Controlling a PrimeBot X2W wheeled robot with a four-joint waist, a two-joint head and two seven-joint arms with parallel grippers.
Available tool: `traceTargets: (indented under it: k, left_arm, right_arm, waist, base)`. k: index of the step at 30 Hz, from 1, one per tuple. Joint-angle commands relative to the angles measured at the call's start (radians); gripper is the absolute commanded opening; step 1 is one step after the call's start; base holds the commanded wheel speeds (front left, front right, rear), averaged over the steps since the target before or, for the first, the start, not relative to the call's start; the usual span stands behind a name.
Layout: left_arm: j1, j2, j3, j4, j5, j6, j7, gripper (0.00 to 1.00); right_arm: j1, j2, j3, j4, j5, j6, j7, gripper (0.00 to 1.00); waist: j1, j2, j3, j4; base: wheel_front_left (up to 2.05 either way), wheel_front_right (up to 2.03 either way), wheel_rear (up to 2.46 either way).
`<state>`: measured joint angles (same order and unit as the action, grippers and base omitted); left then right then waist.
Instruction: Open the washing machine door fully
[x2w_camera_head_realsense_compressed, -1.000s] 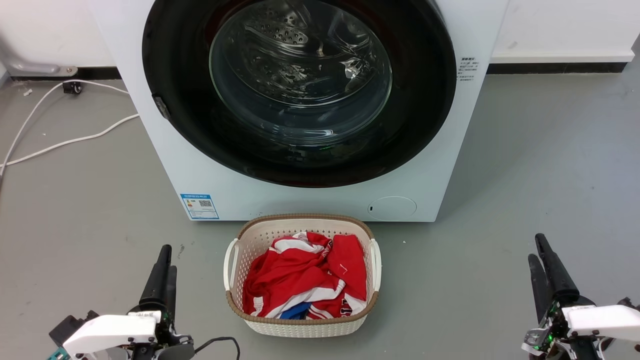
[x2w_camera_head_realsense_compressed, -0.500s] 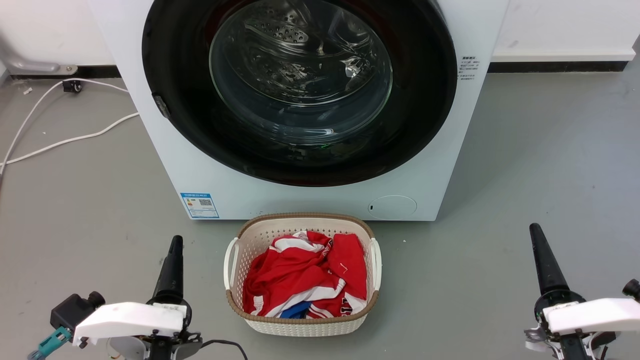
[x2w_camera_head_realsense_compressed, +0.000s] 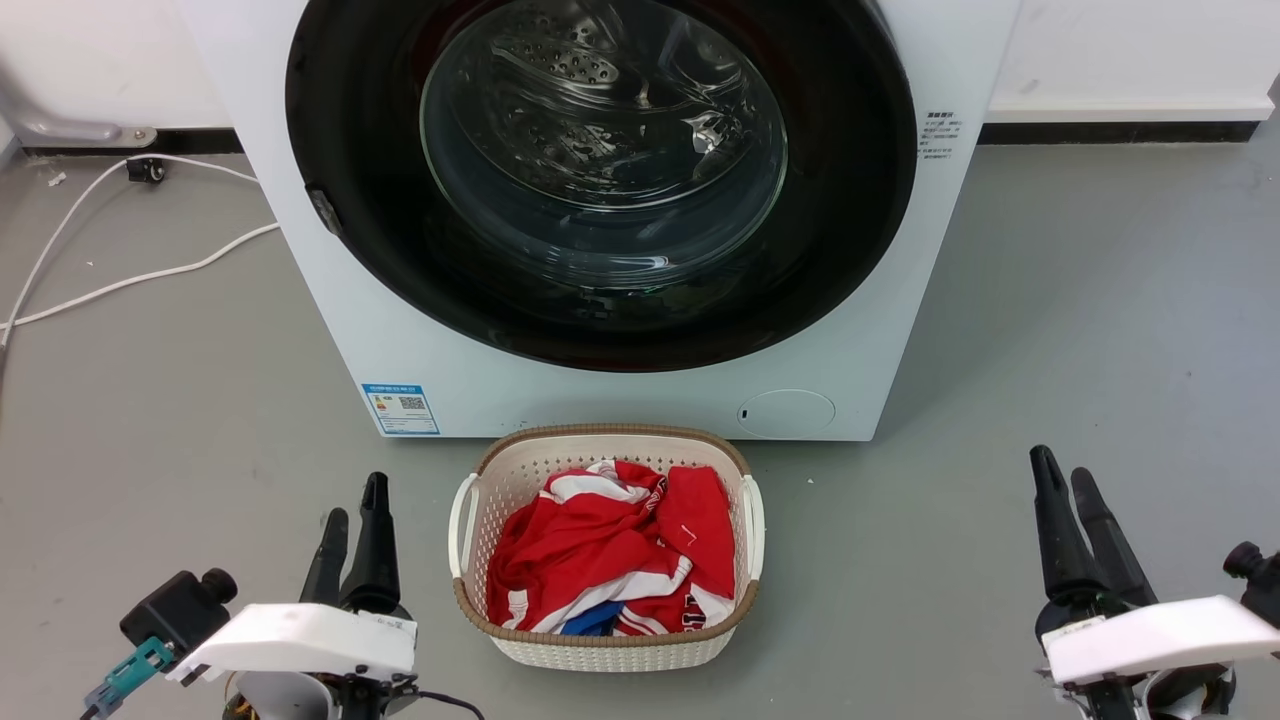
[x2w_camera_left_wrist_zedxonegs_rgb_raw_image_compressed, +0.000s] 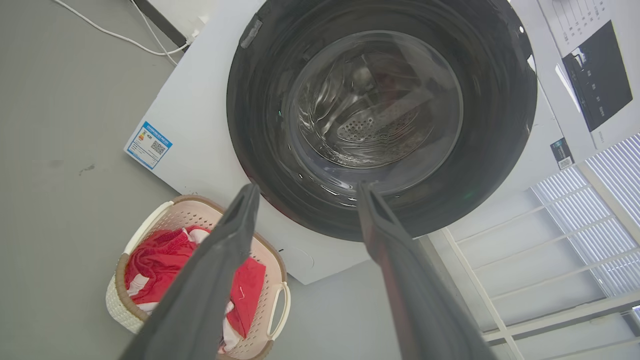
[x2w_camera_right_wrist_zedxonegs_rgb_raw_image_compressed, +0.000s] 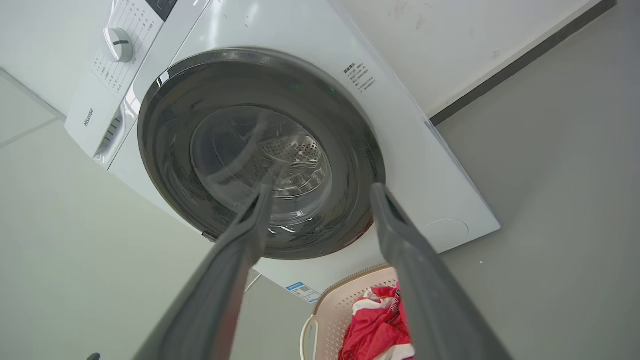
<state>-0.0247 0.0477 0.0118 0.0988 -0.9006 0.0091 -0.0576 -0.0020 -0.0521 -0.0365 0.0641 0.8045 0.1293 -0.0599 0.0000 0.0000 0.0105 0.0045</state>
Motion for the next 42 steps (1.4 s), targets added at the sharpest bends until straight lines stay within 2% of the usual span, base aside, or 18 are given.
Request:
traceTargets:
  k: [1,18,42]
  left_arm:
    - [-0.003,0.002,-0.004,-0.023,0.038,0.006,-0.011,1.00]
    - [0.013,0.006,-0.056,-0.052,0.294,0.026,-0.064,1.00]
    - [0.041,0.019,-0.113,-0.069,0.559,0.056,-0.129,1.00]
  right_arm:
    - [-0.003,-0.001,0.004,-0.025,-0.044,0.002,-0.011,1.00]
    - [0.028,0.000,0.015,-0.084,-0.279,0.002,-0.064,1.00]
    - [0.072,0.001,-0.013,-0.125,-0.514,0.002,-0.128,1.00]
  waist:
    - [0.0000,0.0000,0.000,0.001]
    - [0.0000,0.0000,0.003,0.006]
    - [0.0000,0.0000,0.000,0.006]
  base:
    - [0.00,0.00,0.00]
    - [0.00,0.00,0.00]
    - [0.00,0.00,0.00]
